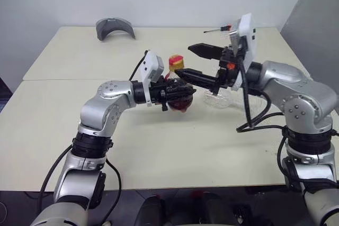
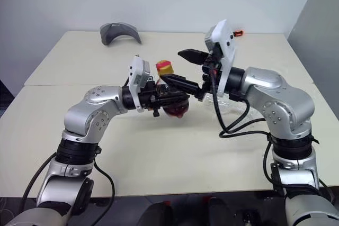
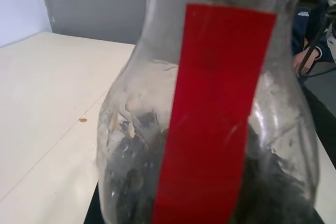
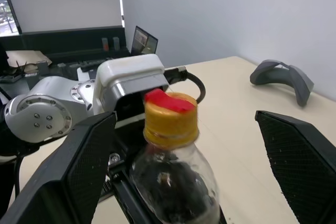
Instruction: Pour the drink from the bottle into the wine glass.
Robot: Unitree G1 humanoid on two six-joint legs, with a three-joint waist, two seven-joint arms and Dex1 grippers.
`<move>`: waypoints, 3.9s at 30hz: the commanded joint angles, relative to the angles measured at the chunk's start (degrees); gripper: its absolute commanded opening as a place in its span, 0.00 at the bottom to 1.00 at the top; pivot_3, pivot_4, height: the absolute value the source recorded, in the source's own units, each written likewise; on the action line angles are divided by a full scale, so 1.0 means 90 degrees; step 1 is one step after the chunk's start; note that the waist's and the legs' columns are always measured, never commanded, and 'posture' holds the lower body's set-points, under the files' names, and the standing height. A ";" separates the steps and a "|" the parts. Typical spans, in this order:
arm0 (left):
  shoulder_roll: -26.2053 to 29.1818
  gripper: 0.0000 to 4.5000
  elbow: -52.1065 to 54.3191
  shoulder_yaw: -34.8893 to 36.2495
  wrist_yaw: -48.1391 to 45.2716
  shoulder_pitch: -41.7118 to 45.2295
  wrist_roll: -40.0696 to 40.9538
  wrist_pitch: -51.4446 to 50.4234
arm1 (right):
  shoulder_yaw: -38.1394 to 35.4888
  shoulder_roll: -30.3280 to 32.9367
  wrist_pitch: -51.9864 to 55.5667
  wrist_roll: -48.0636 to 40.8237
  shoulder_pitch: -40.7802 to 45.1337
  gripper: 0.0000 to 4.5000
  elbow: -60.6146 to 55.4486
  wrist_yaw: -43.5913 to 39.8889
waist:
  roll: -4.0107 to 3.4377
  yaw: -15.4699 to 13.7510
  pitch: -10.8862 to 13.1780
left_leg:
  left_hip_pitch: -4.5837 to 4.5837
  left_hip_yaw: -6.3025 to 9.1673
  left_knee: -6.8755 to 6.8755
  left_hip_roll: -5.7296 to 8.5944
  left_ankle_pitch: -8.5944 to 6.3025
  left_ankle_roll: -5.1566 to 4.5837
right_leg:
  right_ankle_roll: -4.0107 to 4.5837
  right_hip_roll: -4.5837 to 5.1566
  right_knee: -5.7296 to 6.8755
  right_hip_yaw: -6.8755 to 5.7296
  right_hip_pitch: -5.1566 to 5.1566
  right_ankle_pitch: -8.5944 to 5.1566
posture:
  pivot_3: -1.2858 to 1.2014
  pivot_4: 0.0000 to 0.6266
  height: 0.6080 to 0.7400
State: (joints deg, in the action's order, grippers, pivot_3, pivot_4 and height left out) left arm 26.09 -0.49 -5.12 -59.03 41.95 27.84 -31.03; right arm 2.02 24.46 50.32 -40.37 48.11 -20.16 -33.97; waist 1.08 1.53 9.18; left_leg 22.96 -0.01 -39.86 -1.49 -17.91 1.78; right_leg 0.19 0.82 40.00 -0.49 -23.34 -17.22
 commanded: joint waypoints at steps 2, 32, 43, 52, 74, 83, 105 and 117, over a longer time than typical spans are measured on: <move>-0.0127 0.31 -0.0126 0.0021 -0.0125 0.0382 -0.0044 0.0326 | 0.0021 -0.0218 -0.0278 0.0334 0.0317 1.00 0.0022 0.0328 | 0.0000 0.0000 0.0000 | 0.0000 -0.0001 0.0000 0.0001 0.0007 0.0012 | 0.0000 0.0000 0.0000 0.0001 0.0000 0.0000 | 0.52 0.24 1.00; 0.0015 0.31 0.0393 0.0021 -0.0359 0.0217 0.0138 0.0044 | -0.0089 -0.0305 -0.0028 -0.0166 0.0452 0.27 0.0415 -0.0553 | 0.0000 0.0006 0.0000 | 0.0000 -0.0001 0.0001 0.0001 0.0006 0.0010 | 0.0000 0.0000 -0.0001 0.0001 0.0000 0.0000 | 0.52 0.24 1.00; 0.0440 0.29 0.2431 0.0190 -0.0174 -0.0738 0.1364 -0.1342 | 0.0446 -0.0235 -0.0166 -0.0610 0.1259 0.27 0.2078 -0.3429 | -0.0006 0.0019 0.0004 | -0.0002 0.0001 0.0002 -0.0001 -0.0005 -0.0009 | 0.0000 0.0000 0.0000 0.0000 0.0000 0.0000 | 0.52 0.24 1.00; 0.0744 0.29 0.2729 0.0464 0.0132 -0.0846 0.1561 -0.1612 | 0.0495 -0.0655 -0.0805 -0.0146 0.1649 0.35 0.2948 -0.4058 | -0.0007 0.0012 0.0004 | -0.0004 0.0003 0.0000 -0.0002 -0.0004 -0.0007 | 0.0000 0.0000 -0.0001 -0.0003 0.0003 0.0000 | 0.52 0.24 1.00; 0.0576 0.29 0.1177 0.0218 0.0106 -0.0653 0.0749 -0.0625 | -0.0338 0.0210 -0.0337 0.0175 0.0137 0.98 0.0116 -0.1286 | -0.0008 0.0003 0.0005 | -0.0003 0.0000 0.0003 0.0002 0.0002 0.0003 | 0.0000 0.0003 -0.0002 -0.0001 0.0003 0.0000 | 0.52 0.24 1.00; 0.0279 0.29 0.0853 -0.0016 0.0005 -0.0512 0.0497 -0.0292 | 0.0083 -0.0146 -0.0552 0.0514 0.0172 0.98 0.0036 -0.0748 | -0.0008 0.0005 0.0006 | -0.0002 -0.0001 0.0003 0.0002 0.0006 0.0011 | 0.0000 0.0002 -0.0003 -0.0001 0.0003 0.0000 | 0.52 0.24 1.00; 0.0402 0.28 0.0892 0.0065 -0.0013 -0.0446 0.0420 -0.0262 | 0.0199 -0.0043 -0.0919 0.1035 0.0281 0.98 0.0704 -0.0823 | -0.0009 0.0006 0.0005 | -0.0003 0.0001 0.0003 0.0002 0.0005 0.0010 | 0.0000 0.0002 -0.0002 -0.0002 0.0003 0.0000 | 0.52 0.24 1.00; 0.0668 0.28 0.0879 0.0153 -0.0180 -0.0413 0.0460 -0.0276 | -0.0183 0.1346 -0.1133 0.1081 -0.0084 0.98 0.1028 -0.1683 | -0.0008 -0.0006 0.0006 | -0.0003 -0.0001 0.0002 0.0005 -0.0005 -0.0008 | 0.0000 0.0004 -0.0005 -0.0001 0.0006 0.0000 | 0.52 0.24 1.00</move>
State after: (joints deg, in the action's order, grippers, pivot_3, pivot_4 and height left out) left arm 31.58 5.06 -5.37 -59.68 36.53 31.11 -34.67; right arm 2.23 35.60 41.93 -30.67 46.83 -10.33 -47.55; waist 1.01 1.48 9.24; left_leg 22.93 -0.01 -39.84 -1.46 -17.96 1.71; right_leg 0.19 0.85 39.95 -0.50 -23.29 -17.23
